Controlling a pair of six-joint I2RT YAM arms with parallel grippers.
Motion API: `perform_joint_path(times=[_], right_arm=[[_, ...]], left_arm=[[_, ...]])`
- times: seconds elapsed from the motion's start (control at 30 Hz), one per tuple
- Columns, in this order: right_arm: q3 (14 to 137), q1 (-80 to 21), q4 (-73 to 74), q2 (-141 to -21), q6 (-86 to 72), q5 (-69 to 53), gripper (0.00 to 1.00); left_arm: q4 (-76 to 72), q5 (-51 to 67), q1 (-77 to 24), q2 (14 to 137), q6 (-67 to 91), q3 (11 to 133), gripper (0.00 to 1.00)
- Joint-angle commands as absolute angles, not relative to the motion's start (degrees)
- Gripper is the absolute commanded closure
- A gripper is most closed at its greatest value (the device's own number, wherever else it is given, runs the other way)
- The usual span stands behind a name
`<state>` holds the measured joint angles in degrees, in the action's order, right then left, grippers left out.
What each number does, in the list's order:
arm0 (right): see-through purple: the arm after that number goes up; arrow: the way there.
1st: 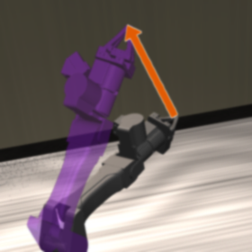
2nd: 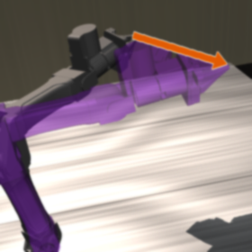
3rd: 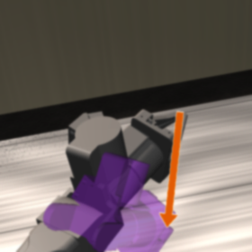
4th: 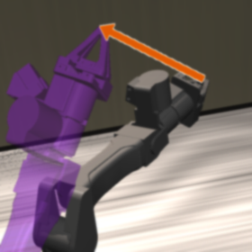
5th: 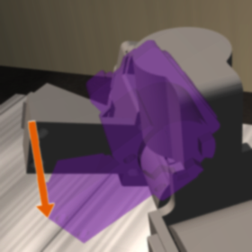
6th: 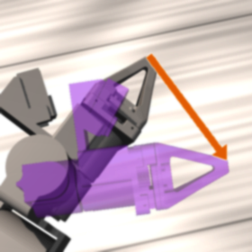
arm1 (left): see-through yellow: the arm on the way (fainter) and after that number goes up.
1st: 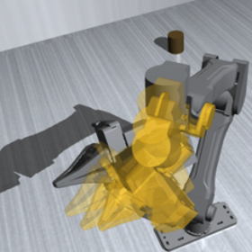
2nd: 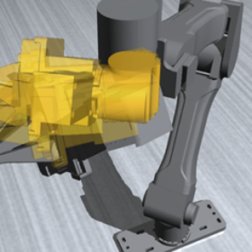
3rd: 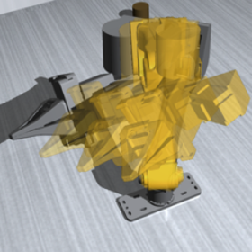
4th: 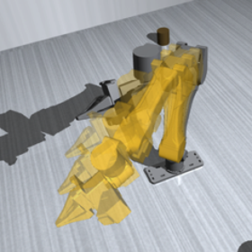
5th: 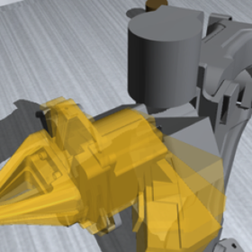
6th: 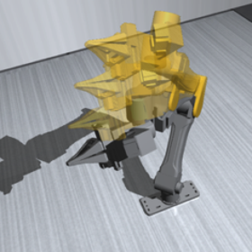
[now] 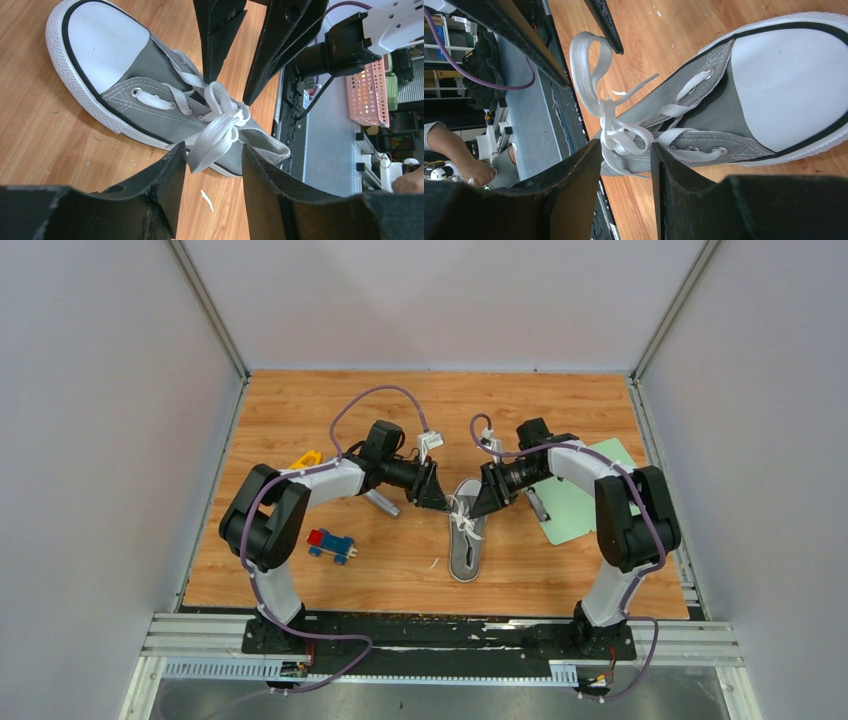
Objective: Tie the shoes
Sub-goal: Cross the shoelace with the shoelace, then tie the shoelace on the shoe.
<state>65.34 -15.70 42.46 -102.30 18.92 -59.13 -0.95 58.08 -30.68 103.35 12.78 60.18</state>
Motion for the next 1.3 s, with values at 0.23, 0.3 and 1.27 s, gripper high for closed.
perform_joint_path(times=[0.23,0.3,1.27], right_arm=[[67.94,-16.94,43.35,-104.80,19.75,-60.93,0.67],[67.77,-16.88,43.36,-104.82,19.85,-60.53,0.68],[59.10,-19.87,41.22,-86.89,21.94,-38.19,1.00]], left_arm=[[-2.54,59.26,-30.52,103.41,12.88,60.22,0.55],[-2.24,58.97,-30.50,103.55,12.73,60.47,0.56],[9.75,49.53,-29.74,103.40,9.32,61.89,1.00]])
